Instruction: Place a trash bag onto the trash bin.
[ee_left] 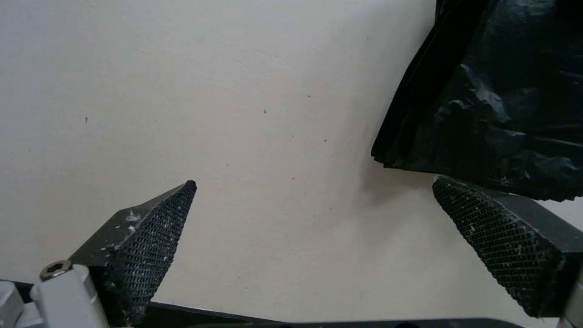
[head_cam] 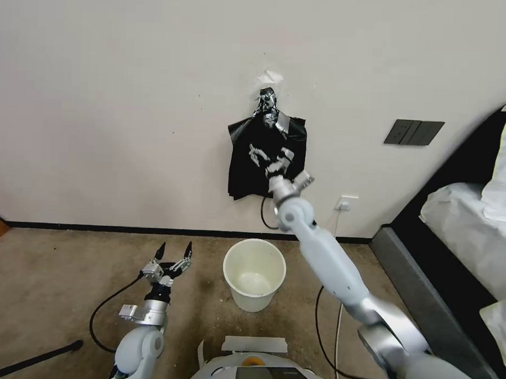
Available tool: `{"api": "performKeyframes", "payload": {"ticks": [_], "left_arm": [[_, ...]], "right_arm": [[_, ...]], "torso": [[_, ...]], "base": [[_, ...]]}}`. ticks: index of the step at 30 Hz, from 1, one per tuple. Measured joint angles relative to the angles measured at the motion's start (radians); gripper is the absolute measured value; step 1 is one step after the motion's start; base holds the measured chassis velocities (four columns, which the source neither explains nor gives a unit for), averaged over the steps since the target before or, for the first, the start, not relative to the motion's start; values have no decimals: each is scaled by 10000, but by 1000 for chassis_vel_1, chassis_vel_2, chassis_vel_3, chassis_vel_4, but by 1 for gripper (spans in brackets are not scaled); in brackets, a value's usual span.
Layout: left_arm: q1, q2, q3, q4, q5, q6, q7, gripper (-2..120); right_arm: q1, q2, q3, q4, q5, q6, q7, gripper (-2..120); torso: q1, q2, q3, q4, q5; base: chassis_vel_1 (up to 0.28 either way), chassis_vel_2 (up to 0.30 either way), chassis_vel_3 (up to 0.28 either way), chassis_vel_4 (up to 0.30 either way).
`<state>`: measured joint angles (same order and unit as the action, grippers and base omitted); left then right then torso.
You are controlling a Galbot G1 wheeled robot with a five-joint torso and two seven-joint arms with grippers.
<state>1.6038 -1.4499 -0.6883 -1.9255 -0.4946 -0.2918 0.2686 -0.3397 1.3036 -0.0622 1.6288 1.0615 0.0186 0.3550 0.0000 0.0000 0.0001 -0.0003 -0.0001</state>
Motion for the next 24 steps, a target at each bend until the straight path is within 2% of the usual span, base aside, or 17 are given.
{"api": "performKeyframes", "payload": {"ticks": [11,12,15,16,17,19,21,23,24], "left_arm": [[-2,-57,63,85,26,-23,-17,100],[8,-61,66,86,30,-27,-20,100],[12,-64,66,86,32,-37,-23,100],[20,-71,66,88,34,-48,-28,100],[20,-71,66,88,34,-48,-28,100],[31,-88,66,95,35,-68,-38,100],[37,-94,66,97,35,-75,-39,100],[65,-117,55,99,38,-105,-44,100],[69,-120,50,103,37,-114,-45,100]], "right_arm": [[515,10,-34,-486,-205,0,71,98],[590,-15,-52,-565,-242,0,69,93],[633,-20,-71,-629,-270,0,65,90],[669,-19,-93,-690,-310,1,65,82],[669,-19,-93,-690,-310,1,65,82],[697,-12,-94,-755,-376,6,64,70],[701,-12,-93,-764,-391,9,63,67],[684,-18,-76,-729,-433,14,71,55],[668,-21,-73,-700,-440,14,82,53]], "torso": [[0,0,0,3,1],[0,0,0,3,1],[0,0,0,3,1],[0,-1,0,3,1],[0,-1,0,3,1],[0,0,-1,3,1],[0,0,0,3,1],[0,0,-1,3,1],[0,-1,-1,3,1]], "base": [[0,0,0,0],[0,0,0,0],[0,0,0,0],[0,0,0,0],[0,0,0,0],[0,0,0,0],[0,0,0,0],[0,0,0,0],[0,0,0,0]]}}
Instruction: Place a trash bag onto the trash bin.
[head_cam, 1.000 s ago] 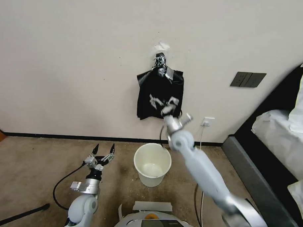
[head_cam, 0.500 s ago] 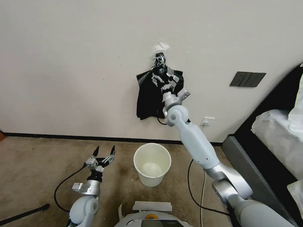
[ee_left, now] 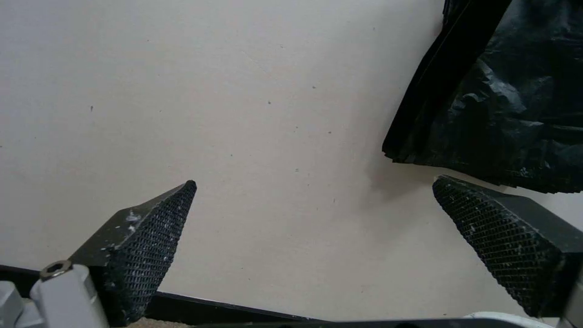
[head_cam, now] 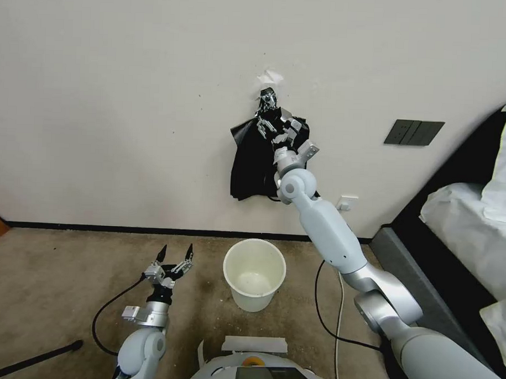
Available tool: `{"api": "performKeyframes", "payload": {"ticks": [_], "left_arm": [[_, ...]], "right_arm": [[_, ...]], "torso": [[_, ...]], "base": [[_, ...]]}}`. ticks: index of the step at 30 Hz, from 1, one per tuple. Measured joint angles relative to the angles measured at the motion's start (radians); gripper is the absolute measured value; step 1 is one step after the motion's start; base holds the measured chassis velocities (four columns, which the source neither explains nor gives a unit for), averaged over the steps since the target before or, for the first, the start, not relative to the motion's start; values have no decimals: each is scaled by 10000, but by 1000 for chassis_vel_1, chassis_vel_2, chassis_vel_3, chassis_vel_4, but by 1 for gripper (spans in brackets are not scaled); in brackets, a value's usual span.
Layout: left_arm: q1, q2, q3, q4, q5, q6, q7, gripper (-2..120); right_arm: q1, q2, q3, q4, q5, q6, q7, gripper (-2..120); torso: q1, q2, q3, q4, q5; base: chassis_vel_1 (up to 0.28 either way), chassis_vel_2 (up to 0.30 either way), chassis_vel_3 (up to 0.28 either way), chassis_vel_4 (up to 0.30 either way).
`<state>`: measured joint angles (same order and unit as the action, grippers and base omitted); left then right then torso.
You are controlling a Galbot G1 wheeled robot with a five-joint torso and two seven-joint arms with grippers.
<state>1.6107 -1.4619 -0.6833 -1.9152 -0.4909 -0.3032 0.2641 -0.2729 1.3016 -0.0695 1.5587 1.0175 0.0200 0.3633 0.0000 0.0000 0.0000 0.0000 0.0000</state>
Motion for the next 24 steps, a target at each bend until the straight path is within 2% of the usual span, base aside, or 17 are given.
{"api": "performKeyframes", "payload": {"ticks": [4,5,6,9,10,15,24], "left_arm": [[6,0,-14,20,0,-36,-6,100],[8,1,-21,24,0,-48,-10,100],[8,1,-21,24,0,-48,-10,100],[14,0,-26,24,0,-69,-17,100],[14,0,-26,24,0,-69,-17,100],[1,0,-28,57,0,-75,-22,100],[-24,-4,-32,76,-3,-79,-29,100]], "right_arm": [[-61,-8,4,85,-51,3,56,40],[-106,-18,4,132,-82,5,81,33],[-106,-18,4,132,-82,5,81,33],[-209,-69,23,222,-129,8,98,18],[-209,-69,23,222,-129,8,98,18],[-343,-71,49,345,-245,16,96,0],[-429,-57,55,417,-325,14,129,0]], "torso": [[0,0,0,0,-1],[0,0,0,0,0],[0,0,0,0,0],[0,1,0,0,0],[0,1,0,0,0],[-1,0,0,0,0],[-1,1,0,1,-1]], "base": [[0,0,0,0],[0,0,0,0],[0,0,0,0],[0,0,0,0],[0,0,0,0],[0,0,0,0],[0,0,0,0]]}}
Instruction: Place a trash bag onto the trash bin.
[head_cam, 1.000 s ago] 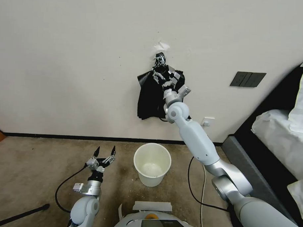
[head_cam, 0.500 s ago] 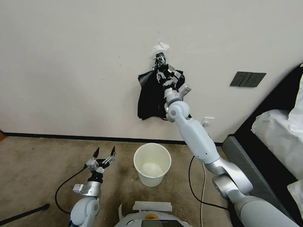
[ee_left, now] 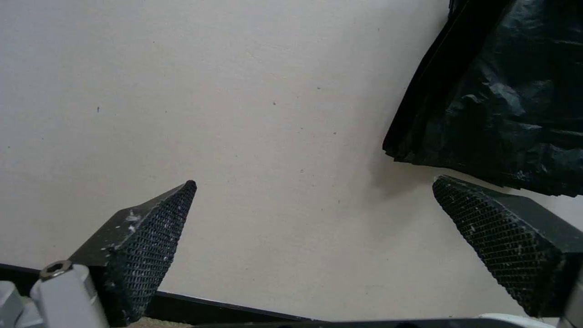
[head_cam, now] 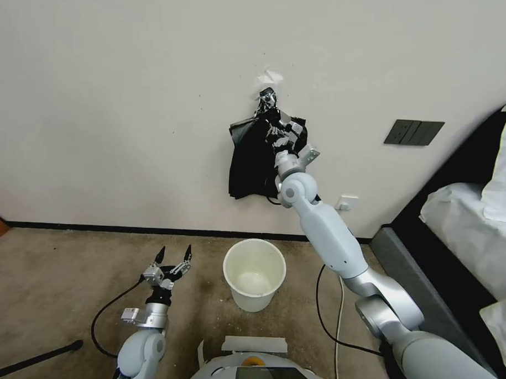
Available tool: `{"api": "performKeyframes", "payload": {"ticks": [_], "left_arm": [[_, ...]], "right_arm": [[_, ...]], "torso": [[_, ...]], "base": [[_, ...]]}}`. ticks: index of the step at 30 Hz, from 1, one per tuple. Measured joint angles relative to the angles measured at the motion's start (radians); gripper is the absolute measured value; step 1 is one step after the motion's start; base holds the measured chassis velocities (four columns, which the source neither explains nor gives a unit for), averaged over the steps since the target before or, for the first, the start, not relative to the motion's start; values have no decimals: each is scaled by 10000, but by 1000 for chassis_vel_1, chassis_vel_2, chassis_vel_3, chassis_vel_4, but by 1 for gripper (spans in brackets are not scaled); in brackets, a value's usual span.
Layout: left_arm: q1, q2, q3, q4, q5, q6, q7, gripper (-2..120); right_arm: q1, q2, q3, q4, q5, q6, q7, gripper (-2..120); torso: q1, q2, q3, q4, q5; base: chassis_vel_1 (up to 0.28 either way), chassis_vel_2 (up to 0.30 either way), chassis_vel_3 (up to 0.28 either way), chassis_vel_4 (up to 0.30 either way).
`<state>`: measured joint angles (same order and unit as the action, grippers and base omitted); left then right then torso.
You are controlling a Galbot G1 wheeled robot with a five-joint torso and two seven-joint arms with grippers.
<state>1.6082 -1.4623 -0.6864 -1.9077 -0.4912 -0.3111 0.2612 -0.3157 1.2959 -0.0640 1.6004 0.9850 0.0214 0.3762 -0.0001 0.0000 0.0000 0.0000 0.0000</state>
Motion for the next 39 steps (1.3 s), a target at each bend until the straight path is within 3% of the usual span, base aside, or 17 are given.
{"api": "performKeyframes", "payload": {"ticks": [3,6,10,15,22,32,39], "left_arm": [[-2,0,-7,15,-1,-5,-3,100],[-4,-7,-9,27,-1,-14,-6,100],[-5,-30,-8,29,0,-16,-7,100],[-4,-35,-9,29,2,-16,-7,100],[-19,3,-31,28,10,-19,-7,100],[-133,368,-30,-96,6,5,-20,100],[-555,1150,141,-463,-480,66,12,100]], "right_arm": [[-1,-8,-15,99,-98,-543,545,0],[-7,-96,-35,319,-371,-1940,1214,0],[-39,-128,-41,558,-371,-2950,1787,0],[-103,-136,-30,779,-349,-3413,2026,0],[-771,-352,27,2192,-337,-4737,2553,0],[-1569,-456,-29,3022,-439,-5548,2826,0],[-2481,-595,-135,3592,-849,-5757,2724,0]], "torso": [[0,0,0,-1,1],[1,0,0,0,0],[1,0,0,-1,0],[0,0,0,0,0],[0,0,0,0,0],[0,0,0,0,0],[0,0,0,1,-2]], "base": [[0,0,0,0],[0,0,0,0],[0,0,0,0],[0,0,0,0],[0,0,0,0],[0,0,0,0],[0,0,0,0]]}}
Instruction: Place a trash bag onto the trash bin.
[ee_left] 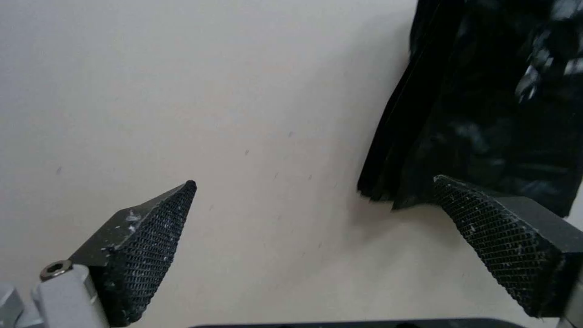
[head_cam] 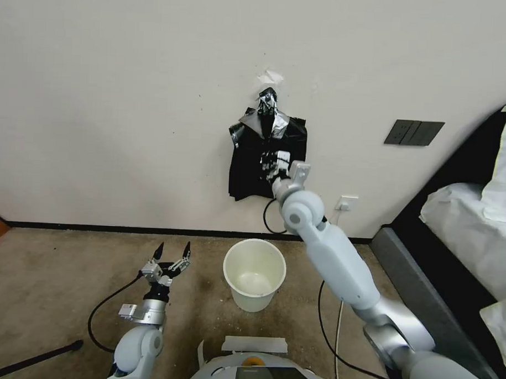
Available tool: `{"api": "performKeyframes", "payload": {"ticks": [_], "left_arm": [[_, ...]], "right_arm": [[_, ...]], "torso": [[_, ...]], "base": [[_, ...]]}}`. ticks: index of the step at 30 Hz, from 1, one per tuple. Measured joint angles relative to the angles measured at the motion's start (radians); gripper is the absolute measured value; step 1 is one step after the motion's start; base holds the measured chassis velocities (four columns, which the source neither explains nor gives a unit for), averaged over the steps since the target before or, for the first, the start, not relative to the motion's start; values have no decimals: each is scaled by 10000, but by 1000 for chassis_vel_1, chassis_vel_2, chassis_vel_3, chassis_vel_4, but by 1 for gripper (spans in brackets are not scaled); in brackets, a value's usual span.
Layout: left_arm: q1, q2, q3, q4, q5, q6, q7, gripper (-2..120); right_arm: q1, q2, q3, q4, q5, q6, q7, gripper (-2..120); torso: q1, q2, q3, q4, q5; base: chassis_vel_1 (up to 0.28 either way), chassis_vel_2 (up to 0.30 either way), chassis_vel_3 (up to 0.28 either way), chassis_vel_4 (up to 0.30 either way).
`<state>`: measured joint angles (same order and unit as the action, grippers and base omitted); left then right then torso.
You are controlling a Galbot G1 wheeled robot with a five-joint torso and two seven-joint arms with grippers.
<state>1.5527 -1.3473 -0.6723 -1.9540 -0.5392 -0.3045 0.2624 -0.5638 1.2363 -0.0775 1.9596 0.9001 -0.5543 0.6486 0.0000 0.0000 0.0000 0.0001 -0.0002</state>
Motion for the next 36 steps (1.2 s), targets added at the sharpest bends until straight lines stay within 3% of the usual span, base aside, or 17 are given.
{"api": "performKeyframes", "payload": {"ticks": [5,8,10,12,14,17,18,20,21,24,25,28,30,33,34,36], "left_arm": [[-548,846,220,-319,-520,247,18,100],[-1489,1884,636,-612,-1219,550,26,100],[-1690,2078,729,-663,-1402,603,24,100],[-2538,2878,1161,-769,-2254,729,22,100],[-2739,3074,1277,-783,-2477,755,21,100],[-4086,4318,2384,-784,-3635,942,-31,100],[-4086,4318,2384,-784,-3635,942,-31,100],[-5389,5134,3513,-647,-4013,1059,-321,100],[-5389,5134,3513,-647,-4013,1059,-321,100],[-7853,5840,5255,-95,-4457,1244,-821,100],[-7853,5840,5255,-95,-4457,1244,-821,100],[-10382,5975,7295,751,-4607,1376,-1359,100],[-10821,5942,7677,934,-4615,1403,-1481,100],[-12639,5559,9476,1695,-4369,2023,-2309,100],[-12639,5559,9476,1695,-4369,2023,-2309,100],[-13015,5343,9881,1766,-4217,2686,-2775,98]], "right_arm": [[-420,-212,-49,308,-183,-63,-126,0],[-742,-346,-157,520,-314,-159,-180,0],[-774,-360,-217,532,-326,-176,-185,0],[-803,-402,-488,523,-347,-226,-191,0],[-803,-413,-557,506,-355,-238,-191,0],[-775,-421,-955,373,-441,-343,-194,0],[-775,-421,-955,373,-441,-343,-194,0],[-742,-348,-1084,302,-549,-419,-172,0],[-742,-348,-1084,302,-549,-419,-172,0],[-700,-358,-1123,307,-679,-470,-165,0],[-700,-358,-1123,307,-679,-470,-165,0],[-631,-296,-1110,327,-810,-463,-157,0],[-621,-274,-1102,328,-825,-460,-156,0],[-557,-85,-1051,328,-946,-428,-157,0],[-557,-85,-1051,328,-946,-428,-157,0],[-542,-16,-986,324,-1003,-369,-186,0]], "torso": [[0,0,0,-2,2],[0,0,0,-4,2],[0,0,0,-5,2],[0,0,0,-2,0],[0,0,0,-2,1],[0,0,0,-1,1],[0,0,0,-1,1],[0,0,1,0,-1],[0,0,1,0,-1],[0,-1,1,0,0],[0,-1,1,0,0],[1,-1,1,-5,2],[0,0,2,-3,2],[2,-1,1,-7,3],[2,-1,1,-7,3],[1,0,2,2,4]], "base": [[0,0,0,0],[0,0,0,0],[0,0,0,0],[0,0,0,0],[0,0,0,0],[0,0,0,0],[0,0,0,0],[0,0,0,0],[0,0,0,0],[0,0,0,0],[0,0,0,0],[0,0,0,0],[0,0,0,0],[0,0,0,0],[0,0,0,0],[0,0,0,0]]}}
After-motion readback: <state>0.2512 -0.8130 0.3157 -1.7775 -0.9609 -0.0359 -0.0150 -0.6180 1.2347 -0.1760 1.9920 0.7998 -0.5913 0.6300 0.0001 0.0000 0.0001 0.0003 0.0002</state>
